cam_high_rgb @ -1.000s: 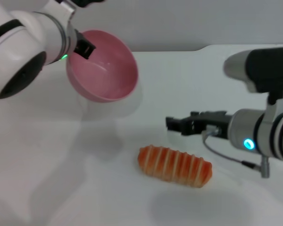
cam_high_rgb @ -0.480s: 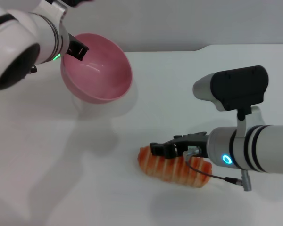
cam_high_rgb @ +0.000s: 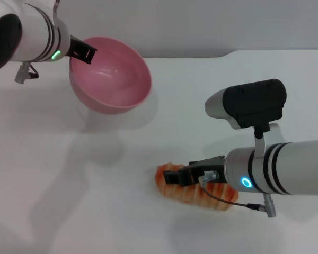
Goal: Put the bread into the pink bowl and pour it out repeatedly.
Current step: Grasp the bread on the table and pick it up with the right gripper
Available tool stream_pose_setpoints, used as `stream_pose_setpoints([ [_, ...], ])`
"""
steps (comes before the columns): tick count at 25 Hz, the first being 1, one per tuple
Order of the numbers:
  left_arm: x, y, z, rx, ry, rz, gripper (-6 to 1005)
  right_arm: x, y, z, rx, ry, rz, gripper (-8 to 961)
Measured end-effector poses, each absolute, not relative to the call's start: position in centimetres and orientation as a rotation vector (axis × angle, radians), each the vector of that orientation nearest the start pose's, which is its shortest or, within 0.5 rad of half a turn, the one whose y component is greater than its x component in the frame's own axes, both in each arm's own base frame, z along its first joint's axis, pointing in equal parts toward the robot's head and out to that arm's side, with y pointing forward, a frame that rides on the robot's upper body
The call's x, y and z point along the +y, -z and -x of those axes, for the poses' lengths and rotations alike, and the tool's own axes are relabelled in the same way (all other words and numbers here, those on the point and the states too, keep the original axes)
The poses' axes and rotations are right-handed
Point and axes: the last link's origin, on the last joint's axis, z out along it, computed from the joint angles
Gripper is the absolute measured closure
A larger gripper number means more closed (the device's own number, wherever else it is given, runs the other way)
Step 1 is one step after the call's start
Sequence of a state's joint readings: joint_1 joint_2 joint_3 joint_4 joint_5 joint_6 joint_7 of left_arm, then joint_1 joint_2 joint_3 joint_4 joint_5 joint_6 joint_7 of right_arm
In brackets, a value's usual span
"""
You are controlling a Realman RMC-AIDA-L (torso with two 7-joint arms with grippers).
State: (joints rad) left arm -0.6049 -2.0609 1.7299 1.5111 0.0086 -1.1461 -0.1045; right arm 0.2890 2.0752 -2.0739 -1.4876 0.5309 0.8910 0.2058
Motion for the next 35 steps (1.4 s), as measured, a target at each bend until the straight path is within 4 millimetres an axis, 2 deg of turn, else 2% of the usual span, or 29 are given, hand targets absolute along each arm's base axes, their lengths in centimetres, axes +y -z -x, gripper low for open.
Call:
stream_pose_setpoints([
  [11,40.5,-1.4,12.7,-0.685,-0.256,1.972,968,29.2,11.9,-17.1,1.349,0.048,2.331,367],
  [23,40.6,-1.4,12.7,-0.68,-0.252,1.972,969,29.5,11.9,-17.3,1.23,0.096,2.402,456],
  [27,40.8,-1.2,12.9,-0.681,-0.26,1.973,969,29.6,10.6,-16.1,1.194,0.03,2.403,494],
  [31,40.8,-0.9,13.2,-0.687,-0.275,1.977,968,30.2,8.2,-15.4,1.14,-0.018,2.352,528],
  [32,40.8,-0.6,13.3,-0.688,-0.28,1.983,968,30.3,7.0,-15.2,1.118,-0.034,2.327,536],
  [35,40.7,-0.4,13.4,-0.699,-0.279,1.994,968,30.4,5.9,-14.7,1.085,-0.055,2.315,562],
])
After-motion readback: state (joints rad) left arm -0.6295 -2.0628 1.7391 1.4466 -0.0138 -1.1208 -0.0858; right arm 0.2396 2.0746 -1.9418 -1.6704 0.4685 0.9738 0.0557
